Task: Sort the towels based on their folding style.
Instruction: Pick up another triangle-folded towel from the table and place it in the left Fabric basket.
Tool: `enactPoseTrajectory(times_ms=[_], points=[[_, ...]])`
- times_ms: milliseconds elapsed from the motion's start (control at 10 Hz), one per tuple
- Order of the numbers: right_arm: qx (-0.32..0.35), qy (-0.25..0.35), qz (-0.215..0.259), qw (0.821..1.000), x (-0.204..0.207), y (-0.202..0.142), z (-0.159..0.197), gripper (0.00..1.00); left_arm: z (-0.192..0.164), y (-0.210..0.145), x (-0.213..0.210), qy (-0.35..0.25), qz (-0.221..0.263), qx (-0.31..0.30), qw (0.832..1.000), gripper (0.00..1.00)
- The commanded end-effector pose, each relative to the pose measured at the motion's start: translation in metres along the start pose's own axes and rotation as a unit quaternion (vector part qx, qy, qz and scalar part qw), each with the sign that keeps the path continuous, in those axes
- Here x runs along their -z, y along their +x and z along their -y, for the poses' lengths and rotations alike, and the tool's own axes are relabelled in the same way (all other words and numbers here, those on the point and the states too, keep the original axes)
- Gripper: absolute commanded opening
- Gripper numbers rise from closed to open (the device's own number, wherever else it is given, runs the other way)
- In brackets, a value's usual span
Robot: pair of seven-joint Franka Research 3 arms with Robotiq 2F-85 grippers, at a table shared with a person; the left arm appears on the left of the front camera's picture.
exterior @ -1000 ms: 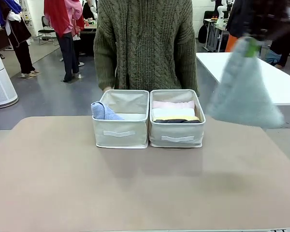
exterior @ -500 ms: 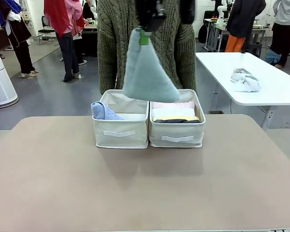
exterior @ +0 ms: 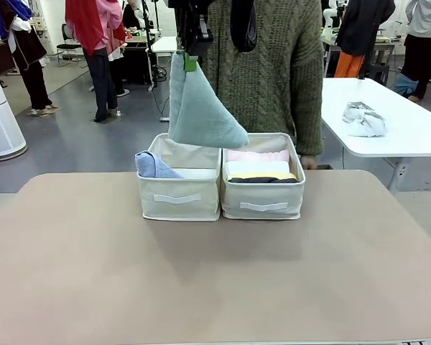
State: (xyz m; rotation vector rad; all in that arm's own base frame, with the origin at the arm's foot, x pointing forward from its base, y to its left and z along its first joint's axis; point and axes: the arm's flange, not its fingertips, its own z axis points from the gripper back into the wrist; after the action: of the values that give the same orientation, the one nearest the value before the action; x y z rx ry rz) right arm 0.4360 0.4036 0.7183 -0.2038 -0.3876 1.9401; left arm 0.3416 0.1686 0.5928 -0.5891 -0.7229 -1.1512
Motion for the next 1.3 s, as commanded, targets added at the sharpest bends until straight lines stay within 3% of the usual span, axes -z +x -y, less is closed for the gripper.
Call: enactPoseTrajectory(times_ms=[0, 300, 500, 600, 1200], points=[[0.004, 0.004, 0.010, 1.000, -0.001, -0.004, 0.001, 0.09, 0.000, -0.002, 0.002, 0.009, 0.012, 0.011, 1.000, 1.00], [0.002, 0.001, 0.000, 1.000, 0.001, -0.002, 0.001, 0.09, 0.000, -0.002, 0.002, 0.009, 0.012, 0.011, 1.000, 1.00], [0.006, -0.006, 0.005, 1.000, 0.019, 0.018, 0.033, 0.09, 0.000, -0.002, 0.002, 0.009, 0.012, 0.011, 1.000, 1.00], [0.014, -0.019, -0.009, 1.000, 0.027, 0.019, 0.052, 0.09, 0.000, -0.002, 0.002, 0.009, 0.012, 0.011, 1.000, 1.00], [0.038, -0.017, 0.022, 0.999, 0.077, 0.019, 0.125, 0.09, 0.000, -0.002, 0.002, 0.009, 0.012, 0.011, 1.000, 1.00]])
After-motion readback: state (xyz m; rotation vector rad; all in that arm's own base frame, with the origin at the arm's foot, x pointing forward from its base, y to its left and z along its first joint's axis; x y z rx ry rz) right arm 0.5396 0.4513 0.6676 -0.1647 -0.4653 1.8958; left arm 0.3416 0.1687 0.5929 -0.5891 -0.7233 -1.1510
